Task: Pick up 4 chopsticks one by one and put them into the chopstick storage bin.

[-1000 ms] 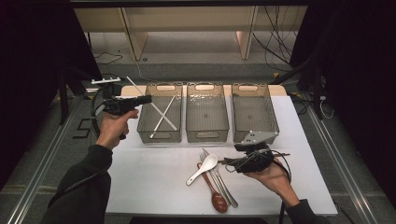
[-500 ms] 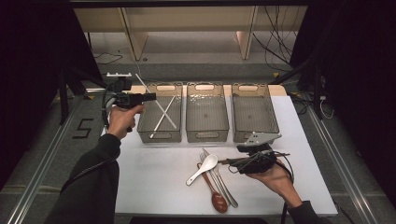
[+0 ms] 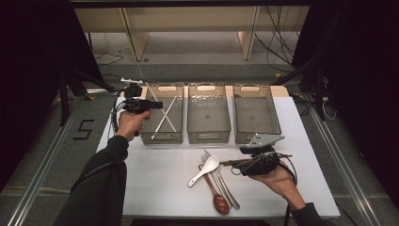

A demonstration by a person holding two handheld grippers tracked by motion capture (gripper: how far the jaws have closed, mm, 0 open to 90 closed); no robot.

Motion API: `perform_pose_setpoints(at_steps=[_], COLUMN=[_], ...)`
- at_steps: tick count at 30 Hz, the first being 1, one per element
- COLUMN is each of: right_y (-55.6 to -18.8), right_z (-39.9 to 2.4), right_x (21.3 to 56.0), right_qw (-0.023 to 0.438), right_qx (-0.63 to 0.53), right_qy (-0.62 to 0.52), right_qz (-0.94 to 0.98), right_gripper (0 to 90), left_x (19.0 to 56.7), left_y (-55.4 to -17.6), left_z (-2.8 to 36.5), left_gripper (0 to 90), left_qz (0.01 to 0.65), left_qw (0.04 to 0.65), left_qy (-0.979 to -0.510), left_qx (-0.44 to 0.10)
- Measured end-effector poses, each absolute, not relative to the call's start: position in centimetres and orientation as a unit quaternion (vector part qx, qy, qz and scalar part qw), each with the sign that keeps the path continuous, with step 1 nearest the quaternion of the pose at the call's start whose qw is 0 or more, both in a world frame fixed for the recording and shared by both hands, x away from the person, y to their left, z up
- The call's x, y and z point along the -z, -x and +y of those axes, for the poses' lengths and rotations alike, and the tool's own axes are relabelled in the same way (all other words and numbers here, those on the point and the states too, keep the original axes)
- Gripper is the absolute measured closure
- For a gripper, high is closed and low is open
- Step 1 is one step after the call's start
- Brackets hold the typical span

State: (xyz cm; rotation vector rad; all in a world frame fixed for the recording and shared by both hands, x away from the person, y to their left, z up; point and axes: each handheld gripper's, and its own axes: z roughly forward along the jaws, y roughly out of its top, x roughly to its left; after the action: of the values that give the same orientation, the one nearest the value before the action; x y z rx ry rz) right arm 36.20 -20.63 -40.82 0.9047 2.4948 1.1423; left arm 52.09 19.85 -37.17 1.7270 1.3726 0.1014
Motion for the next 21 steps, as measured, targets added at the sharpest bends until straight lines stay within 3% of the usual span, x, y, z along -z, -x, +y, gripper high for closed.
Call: perform_pose_setpoints(at_steps=[21], right_y=[-36.3], right_z=[-20.7], right_x=[40.8], right_qw=[0.123], right_qx=[-0.393], right_qy=[-0.313], right_qz=[0.856], right_gripper=[37.1], left_x=[38.2], left_y=[-53.2], left_z=[19.3], left_gripper=[81.5], left_qz=[0.589], left_qw=[0.439], left_qy=[-0.677], left_qx=[-0.042])
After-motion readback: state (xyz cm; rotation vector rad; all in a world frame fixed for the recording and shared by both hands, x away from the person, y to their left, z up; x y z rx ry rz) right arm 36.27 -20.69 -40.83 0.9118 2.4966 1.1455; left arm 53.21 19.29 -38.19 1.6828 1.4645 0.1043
